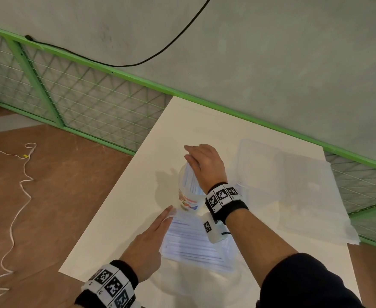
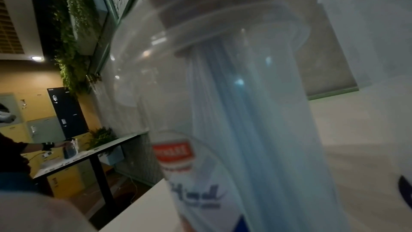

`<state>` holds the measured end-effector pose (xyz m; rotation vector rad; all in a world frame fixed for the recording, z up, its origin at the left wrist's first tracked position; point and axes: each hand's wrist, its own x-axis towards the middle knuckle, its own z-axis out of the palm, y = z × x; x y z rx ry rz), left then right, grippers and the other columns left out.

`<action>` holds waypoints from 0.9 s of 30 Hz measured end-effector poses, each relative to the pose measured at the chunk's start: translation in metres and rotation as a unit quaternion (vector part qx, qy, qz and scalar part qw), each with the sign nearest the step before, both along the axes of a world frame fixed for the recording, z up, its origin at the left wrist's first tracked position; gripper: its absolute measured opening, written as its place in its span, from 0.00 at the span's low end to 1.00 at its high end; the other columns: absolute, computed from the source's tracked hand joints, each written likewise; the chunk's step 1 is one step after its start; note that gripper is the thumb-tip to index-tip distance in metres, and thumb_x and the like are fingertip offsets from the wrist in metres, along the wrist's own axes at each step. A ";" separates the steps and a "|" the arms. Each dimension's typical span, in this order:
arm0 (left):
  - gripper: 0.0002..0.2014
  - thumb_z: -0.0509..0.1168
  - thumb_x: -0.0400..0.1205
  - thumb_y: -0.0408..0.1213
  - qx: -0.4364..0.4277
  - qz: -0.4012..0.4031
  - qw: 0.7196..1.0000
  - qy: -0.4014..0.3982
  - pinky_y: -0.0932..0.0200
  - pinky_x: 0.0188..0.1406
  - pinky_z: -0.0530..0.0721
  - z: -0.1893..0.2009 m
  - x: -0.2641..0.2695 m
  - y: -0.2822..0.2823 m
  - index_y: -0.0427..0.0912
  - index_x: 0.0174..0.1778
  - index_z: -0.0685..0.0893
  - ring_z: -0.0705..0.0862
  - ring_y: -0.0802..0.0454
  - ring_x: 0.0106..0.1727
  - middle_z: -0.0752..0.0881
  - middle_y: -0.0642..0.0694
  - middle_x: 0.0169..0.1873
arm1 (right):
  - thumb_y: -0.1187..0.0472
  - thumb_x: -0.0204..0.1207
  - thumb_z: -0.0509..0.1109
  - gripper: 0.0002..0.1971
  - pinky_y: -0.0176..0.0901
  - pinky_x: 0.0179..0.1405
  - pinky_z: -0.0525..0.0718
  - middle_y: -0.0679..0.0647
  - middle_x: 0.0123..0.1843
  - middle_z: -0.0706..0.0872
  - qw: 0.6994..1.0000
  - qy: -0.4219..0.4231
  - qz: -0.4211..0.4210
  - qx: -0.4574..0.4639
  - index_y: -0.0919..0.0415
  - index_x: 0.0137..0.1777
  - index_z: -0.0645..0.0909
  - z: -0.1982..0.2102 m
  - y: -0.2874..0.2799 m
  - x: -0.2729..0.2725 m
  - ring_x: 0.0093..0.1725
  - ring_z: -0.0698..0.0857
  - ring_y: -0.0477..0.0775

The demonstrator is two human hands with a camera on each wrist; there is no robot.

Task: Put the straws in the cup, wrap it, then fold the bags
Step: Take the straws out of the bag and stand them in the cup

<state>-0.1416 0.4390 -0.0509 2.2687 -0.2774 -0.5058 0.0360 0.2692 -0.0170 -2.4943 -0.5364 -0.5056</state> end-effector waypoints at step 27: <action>0.52 0.52 0.69 0.17 0.006 0.002 1.000 0.010 0.51 0.65 0.82 0.001 0.001 0.001 0.64 0.83 0.43 0.77 0.50 0.71 0.38 0.78 0.78 | 0.50 0.80 0.70 0.19 0.55 0.65 0.81 0.50 0.70 0.83 0.990 0.024 0.086 -0.105 0.52 0.70 0.80 0.009 -0.016 0.009 0.69 0.78 0.59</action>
